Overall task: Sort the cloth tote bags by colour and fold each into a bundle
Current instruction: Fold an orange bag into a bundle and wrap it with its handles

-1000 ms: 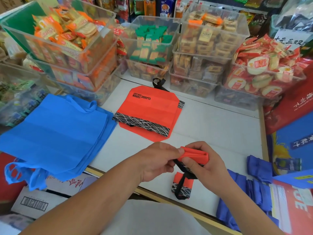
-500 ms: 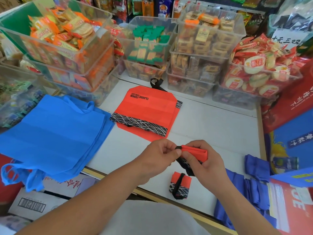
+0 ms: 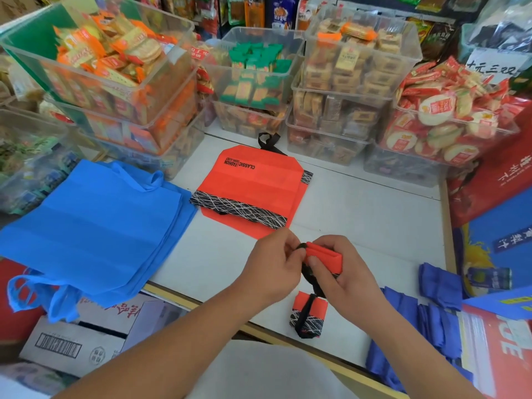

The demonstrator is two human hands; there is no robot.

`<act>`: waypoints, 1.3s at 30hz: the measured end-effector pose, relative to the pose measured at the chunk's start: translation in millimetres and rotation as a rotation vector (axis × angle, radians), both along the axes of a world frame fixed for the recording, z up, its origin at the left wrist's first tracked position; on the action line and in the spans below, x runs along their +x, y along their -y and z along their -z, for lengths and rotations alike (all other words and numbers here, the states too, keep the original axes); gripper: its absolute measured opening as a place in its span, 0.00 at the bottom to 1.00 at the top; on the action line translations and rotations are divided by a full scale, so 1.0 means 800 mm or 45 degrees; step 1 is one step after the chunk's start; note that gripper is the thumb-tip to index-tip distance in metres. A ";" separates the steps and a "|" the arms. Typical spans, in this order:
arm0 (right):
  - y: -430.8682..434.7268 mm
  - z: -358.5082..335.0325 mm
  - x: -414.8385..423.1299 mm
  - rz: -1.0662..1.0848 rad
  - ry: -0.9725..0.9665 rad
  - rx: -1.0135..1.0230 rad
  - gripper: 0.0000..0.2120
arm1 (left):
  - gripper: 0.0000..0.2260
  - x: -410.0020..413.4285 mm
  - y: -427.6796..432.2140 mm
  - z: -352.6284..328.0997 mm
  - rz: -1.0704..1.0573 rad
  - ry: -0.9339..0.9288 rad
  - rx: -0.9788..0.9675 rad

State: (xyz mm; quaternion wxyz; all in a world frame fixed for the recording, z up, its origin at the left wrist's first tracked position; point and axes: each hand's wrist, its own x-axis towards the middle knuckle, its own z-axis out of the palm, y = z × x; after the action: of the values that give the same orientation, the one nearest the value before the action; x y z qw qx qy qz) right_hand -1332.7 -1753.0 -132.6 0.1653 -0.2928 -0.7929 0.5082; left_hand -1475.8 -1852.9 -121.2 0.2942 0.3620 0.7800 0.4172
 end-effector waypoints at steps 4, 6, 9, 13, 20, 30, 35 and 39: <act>-0.002 -0.003 0.006 0.036 -0.035 0.056 0.14 | 0.06 -0.001 -0.003 -0.007 -0.121 0.588 -0.028; 0.001 -0.006 0.005 0.081 -0.056 -0.010 0.12 | 0.08 -0.003 -0.004 -0.009 -0.100 0.580 -0.047; -0.003 -0.010 0.009 0.040 -0.038 -0.124 0.13 | 0.10 -0.017 -0.002 -0.009 -0.056 0.726 -0.100; -0.016 -0.014 0.013 -0.151 -0.001 -0.122 0.18 | 0.18 -0.021 -0.005 -0.020 -0.035 0.842 -0.230; -0.031 -0.017 0.018 -0.311 -0.084 -0.014 0.12 | 0.12 -0.034 -0.008 -0.029 0.199 1.039 -0.457; -0.025 -0.003 0.011 -0.275 0.029 0.246 0.15 | 0.08 -0.020 -0.013 -0.019 0.127 0.463 -0.373; -0.021 0.003 0.008 -0.181 0.058 0.346 0.11 | 0.07 -0.018 -0.012 -0.015 0.114 0.207 -0.205; -0.015 0.005 0.008 -0.040 -0.041 0.227 0.17 | 0.06 -0.017 -0.013 -0.012 0.087 -0.070 -0.127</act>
State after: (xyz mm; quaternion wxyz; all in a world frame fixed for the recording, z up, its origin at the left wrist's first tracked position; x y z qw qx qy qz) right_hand -1326.3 -1741.0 -136.8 0.1956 -0.2563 -0.8367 0.4427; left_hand -1489.1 -1842.6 -111.9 0.3043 0.3847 0.7948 0.3573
